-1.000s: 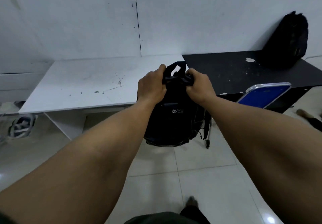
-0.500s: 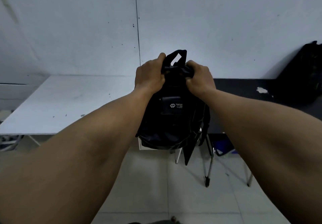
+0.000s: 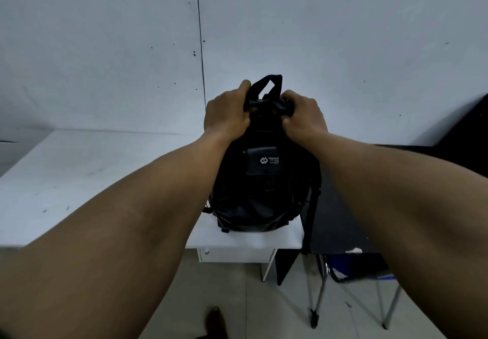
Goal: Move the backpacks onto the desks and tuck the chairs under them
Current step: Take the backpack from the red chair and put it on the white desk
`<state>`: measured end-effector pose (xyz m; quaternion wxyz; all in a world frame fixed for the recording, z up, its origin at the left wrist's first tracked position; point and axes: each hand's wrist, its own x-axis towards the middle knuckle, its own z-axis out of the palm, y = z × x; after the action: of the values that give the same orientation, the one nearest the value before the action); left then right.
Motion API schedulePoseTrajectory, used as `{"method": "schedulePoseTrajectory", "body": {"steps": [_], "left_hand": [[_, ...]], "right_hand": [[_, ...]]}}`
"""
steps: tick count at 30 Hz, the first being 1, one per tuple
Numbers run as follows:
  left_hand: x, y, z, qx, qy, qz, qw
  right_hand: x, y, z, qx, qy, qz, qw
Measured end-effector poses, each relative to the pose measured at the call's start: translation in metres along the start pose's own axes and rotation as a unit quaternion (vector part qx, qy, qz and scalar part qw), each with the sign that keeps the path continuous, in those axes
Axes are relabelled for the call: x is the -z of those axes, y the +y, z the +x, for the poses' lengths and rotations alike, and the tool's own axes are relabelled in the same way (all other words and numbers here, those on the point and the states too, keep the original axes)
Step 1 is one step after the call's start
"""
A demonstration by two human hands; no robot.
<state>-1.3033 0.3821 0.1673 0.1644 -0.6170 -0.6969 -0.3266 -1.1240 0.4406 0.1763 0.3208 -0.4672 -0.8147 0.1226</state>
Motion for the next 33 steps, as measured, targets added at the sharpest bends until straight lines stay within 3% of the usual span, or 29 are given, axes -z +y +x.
{"method": "schedulePoseTrajectory", "body": {"steps": [16,33], "left_hand": [[-0.101,-0.061,0.129,-0.042,-0.055,-0.043,0.997],[-0.214,-0.096,0.251,-0.017,-0.058,-0.029,0.998]], "right_hand": [[-0.066,0.052,0.148,-0.028,-0.005,0.013,1.0],[-0.11,0.122,0.298,0.019,-0.038,0.001,0.999]]}}
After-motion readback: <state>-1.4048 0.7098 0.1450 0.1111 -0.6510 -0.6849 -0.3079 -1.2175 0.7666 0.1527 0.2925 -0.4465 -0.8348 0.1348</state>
